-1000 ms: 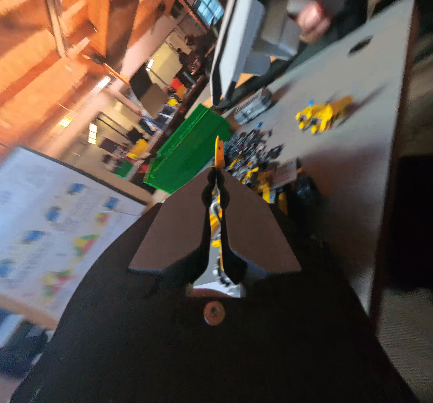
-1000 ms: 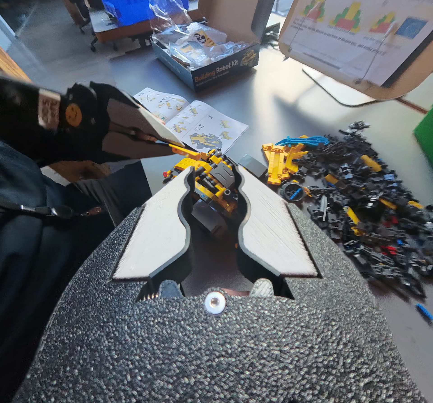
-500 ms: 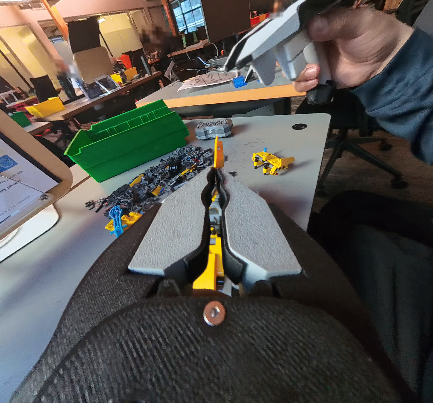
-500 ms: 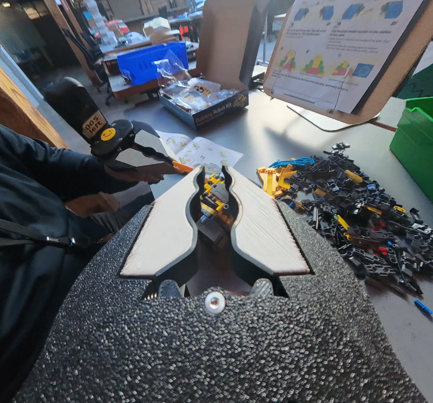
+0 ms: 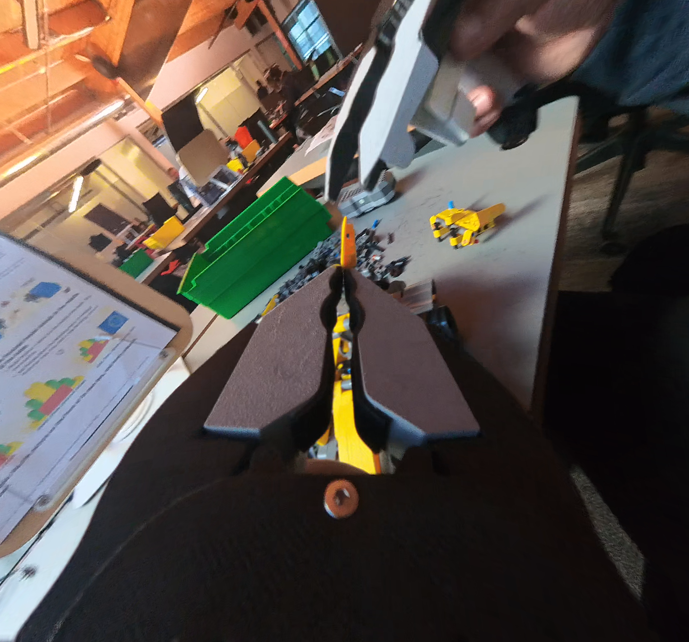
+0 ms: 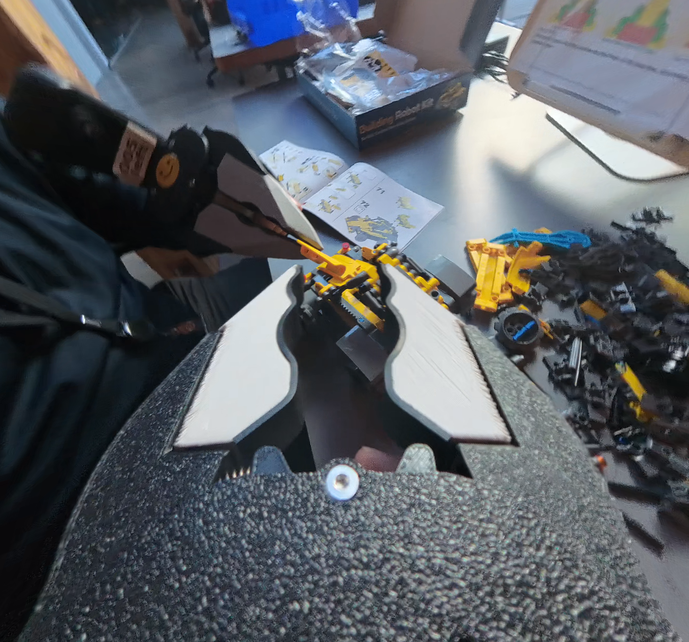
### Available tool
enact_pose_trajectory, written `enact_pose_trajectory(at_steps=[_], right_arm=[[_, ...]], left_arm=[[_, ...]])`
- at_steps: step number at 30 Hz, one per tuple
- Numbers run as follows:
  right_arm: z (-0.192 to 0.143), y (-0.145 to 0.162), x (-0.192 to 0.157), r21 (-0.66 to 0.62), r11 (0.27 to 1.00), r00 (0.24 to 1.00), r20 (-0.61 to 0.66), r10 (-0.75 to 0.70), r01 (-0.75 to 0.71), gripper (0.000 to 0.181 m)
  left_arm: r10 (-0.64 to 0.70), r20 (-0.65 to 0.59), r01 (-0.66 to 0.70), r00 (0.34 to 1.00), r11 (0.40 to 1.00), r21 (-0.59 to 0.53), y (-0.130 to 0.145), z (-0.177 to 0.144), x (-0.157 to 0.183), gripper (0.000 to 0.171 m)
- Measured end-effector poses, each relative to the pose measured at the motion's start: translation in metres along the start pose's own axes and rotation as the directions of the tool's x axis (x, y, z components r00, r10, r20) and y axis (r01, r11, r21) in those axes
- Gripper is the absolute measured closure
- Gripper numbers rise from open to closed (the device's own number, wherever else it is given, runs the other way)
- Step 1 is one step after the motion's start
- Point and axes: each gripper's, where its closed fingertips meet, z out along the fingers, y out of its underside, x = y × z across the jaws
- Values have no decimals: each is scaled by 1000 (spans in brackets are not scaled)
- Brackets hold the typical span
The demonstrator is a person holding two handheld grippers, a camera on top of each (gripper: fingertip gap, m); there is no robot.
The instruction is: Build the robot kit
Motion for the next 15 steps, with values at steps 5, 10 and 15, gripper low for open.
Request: enact_pose_trajectory(at_steps=[5, 10, 15], right_arm=[[7, 19, -35, -121, 932, 940, 57, -337, 342, 154], [8, 21, -44, -143, 894, 905, 65, -420, 425, 173], [6, 23, -43, -150, 882, 894, 67, -443, 448, 173]], left_arm=[[-64, -199, 97, 978, 982, 160, -27, -14, 22, 171], [-110, -271, 163, 956, 969, 183, -33, -17, 29, 171], [-139, -285, 184, 949, 973, 141, -27, -13, 32, 171]])
